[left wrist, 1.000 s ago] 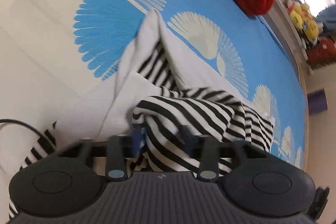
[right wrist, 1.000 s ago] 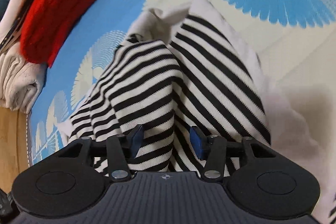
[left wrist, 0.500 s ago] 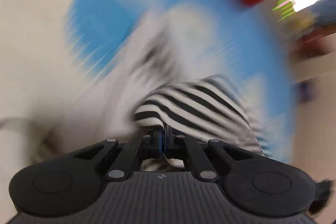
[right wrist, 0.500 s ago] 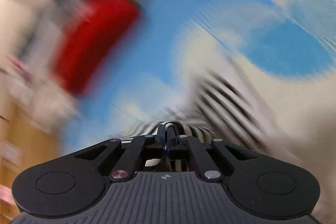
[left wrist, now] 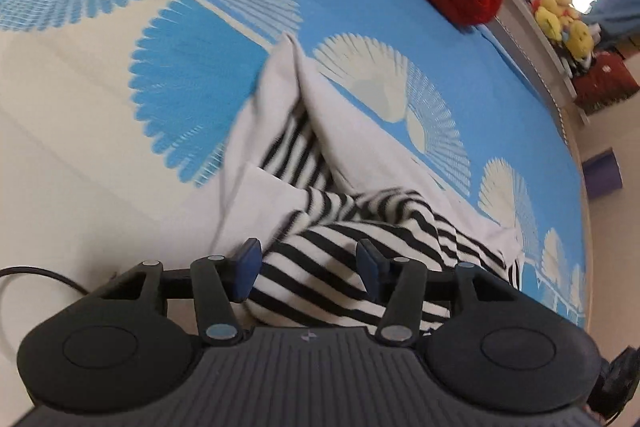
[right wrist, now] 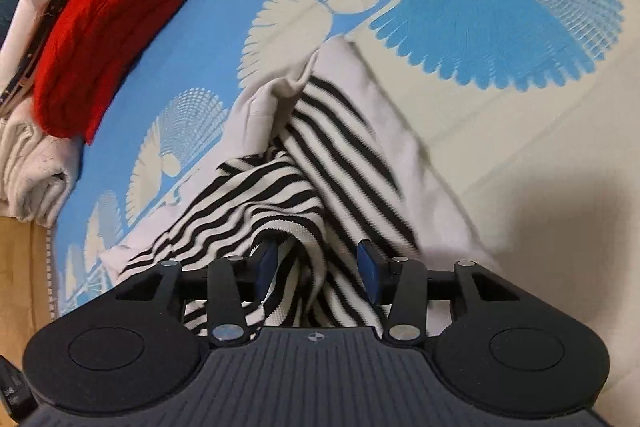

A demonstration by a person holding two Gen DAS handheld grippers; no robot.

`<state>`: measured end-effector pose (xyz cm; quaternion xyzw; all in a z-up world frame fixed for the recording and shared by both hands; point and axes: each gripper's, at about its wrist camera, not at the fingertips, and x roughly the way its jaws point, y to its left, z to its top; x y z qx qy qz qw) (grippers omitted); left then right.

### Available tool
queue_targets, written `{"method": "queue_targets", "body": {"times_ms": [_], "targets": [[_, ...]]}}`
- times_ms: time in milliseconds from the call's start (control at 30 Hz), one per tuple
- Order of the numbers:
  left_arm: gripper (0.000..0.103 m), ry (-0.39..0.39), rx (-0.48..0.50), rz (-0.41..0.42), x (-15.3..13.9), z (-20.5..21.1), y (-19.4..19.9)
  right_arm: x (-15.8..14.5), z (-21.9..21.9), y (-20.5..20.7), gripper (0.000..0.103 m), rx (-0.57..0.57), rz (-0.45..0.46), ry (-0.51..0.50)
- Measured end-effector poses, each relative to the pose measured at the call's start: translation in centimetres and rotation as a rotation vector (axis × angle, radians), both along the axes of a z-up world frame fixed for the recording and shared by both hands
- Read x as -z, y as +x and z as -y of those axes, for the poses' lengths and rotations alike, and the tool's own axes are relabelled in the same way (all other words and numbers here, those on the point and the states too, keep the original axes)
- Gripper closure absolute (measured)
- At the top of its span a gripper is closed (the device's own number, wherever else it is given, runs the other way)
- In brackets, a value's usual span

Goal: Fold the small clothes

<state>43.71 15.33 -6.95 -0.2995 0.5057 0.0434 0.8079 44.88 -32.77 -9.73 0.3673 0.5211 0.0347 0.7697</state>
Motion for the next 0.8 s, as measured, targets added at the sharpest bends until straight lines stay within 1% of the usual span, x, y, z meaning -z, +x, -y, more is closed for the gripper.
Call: {"method": "queue_targets", "body": {"times_ms": [33,67,100,133,167,233,333,367,400,433,500,533,567,600,633,667,700,733,800], "targets": [[0.047,0.013,0.007,-0.002,0.2,0.3,0.1,0.1,-0.3,0.2,0.056,0.006,0.005,0.008],[0.05,0.027,0.015,-0.005,0.3,0.6,0.2,-0.2,-0.3,0.1,0.056,0.011,0.012,0.015],[0.067,0.038,0.024,-0.006,0.4,0.7,0.2,-0.4,-0.4,0.1,0.056,0.016,0.022,0.024],[0.081,0.047,0.031,-0.008,0.6,0.9,0.3,-0.6,-0.4,0.1,0.056,0.022,0.031,0.032],[0.099,0.061,0.036,-0.01,0.7,1.0,0.3,-0.7,-0.6,0.4,0.056,0.03,0.042,0.04],[0.1,0.078,0.035,0.013,0.4,1.0,0.2,-1.1,-0.6,0.5,0.056,0.045,0.073,0.06],[0.1,0.123,0.035,0.09,-1.2,1.3,0.0,-1.8,-0.3,0.5,0.056,0.073,0.114,0.083],[0.1,0.141,0.026,0.088,-1.3,1.3,-0.1,-2.0,-0.2,0.4,0.056,0.079,0.12,0.087],[0.1,0.153,0.009,0.057,-1.0,1.1,-0.1,-1.9,-0.2,0.4,0.056,0.082,0.121,0.088],[0.1,0.157,-0.009,-0.001,-0.2,0.8,0.0,-1.8,-0.2,0.5,0.056,0.079,0.113,0.082],[0.097,0.131,-0.034,-0.11,1.5,0.3,0.0,-1.0,-0.5,0.7,0.056,0.058,0.065,0.045],[0.097,0.117,-0.02,-0.13,1.8,0.3,0.2,-0.4,-0.7,0.8,0.056,0.051,0.036,0.026],[0.096,0.135,0.011,-0.128,1.6,0.7,0.4,-0.1,-0.7,0.8,0.057,0.047,0.017,0.016],[0.091,0.17,0.028,-0.114,0.9,1.0,0.5,0.3,-0.8,0.9,0.06,0.039,-0.001,0.008],[0.086,0.207,0.03,-0.08,0.1,1.4,0.5,0.6,-1.0,1.1,0.068,0.027,-0.013,-0.002],[0.079,0.244,0.03,-0.029,-0.9,1.8,0.3,0.7,-1.1,1.2,0.093,0.017,-0.015,-0.016],[0.078,0.278,0.04,0.033,-1.9,2.4,0.2,0.6,-1.0,1.1,0.099,0.025,-0.006,-0.025],[0.078,0.292,0.061,0.097,-2.8,3.0,0.0,0.3,-0.9,1.0,0.099,0.039,0.006,-0.026],[0.078,0.271,0.125,0.218,-4.1,4.4,-0.1,-0.5,-0.9,0.8,0.1,0.055,0.03,-0.045]]}}
